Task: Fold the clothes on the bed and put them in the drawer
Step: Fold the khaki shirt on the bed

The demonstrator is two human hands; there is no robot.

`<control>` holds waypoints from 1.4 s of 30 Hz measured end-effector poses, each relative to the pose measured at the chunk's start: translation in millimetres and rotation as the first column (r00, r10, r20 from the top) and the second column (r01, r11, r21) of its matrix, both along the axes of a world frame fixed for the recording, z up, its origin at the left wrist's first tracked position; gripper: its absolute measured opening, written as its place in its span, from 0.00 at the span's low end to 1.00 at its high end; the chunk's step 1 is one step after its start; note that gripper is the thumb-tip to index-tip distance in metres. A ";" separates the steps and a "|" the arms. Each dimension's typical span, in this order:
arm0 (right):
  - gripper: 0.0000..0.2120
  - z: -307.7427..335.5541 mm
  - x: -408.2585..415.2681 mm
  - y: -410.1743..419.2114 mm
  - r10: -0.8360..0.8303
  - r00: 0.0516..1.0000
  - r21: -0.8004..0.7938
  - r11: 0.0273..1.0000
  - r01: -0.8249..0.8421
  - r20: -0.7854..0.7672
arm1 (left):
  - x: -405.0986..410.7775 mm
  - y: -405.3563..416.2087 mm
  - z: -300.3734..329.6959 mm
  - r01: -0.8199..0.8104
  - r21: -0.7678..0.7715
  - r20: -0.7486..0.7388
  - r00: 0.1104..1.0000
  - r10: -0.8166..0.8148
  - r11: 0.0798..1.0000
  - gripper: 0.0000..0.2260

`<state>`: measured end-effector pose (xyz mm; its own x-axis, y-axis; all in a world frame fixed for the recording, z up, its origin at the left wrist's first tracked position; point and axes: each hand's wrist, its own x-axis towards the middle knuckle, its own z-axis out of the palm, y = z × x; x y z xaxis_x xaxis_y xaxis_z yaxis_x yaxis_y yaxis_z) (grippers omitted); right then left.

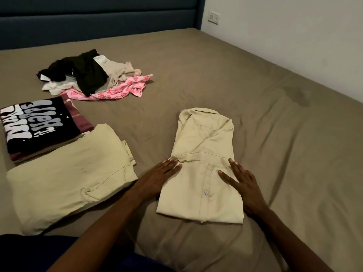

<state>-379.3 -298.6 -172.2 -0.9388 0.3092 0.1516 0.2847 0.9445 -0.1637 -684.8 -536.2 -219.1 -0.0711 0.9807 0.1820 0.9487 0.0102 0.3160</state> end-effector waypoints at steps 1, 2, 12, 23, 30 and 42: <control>0.30 1.8 -5.1 1.6 -0.015 1.000 -0.009 1.000 0.015 -0.010 | -1.9 6.5 0.1 0.023 -0.004 -0.002 1.000 -0.023 1.000 0.35; 0.29 2.8 -9.4 2.6 -0.026 1.000 -0.029 0.999 0.026 -0.011 | -2.3 10.0 3.6 0.020 -0.012 -0.002 1.000 -0.020 1.000 0.31; 0.06 38.3 -14.0 16.3 -0.230 0.945 -0.721 0.612 0.326 0.233 | 7.0 -11.6 68.6 -0.041 -0.017 0.397 0.917 0.044 0.999 0.12; 0.17 39.1 -47.7 25.7 -0.462 0.809 -0.910 -0.360 0.203 0.363 | 2.7 18.4 99.2 -0.025 -0.723 0.691 -0.026 0.723 0.690 0.16; 0.16 20.6 -47.6 23.3 -0.515 0.807 -0.957 -0.177 0.229 0.289 | 12.6 31.1 67.9 -0.198 -0.624 0.779 -0.222 0.586 0.756 0.19; 0.06 14.2 -52.5 -0.9 -0.737 0.668 -0.959 0.106 0.263 0.102 | 36.1 26.0 59.3 -0.427 -0.475 0.871 -0.353 0.342 0.769 0.11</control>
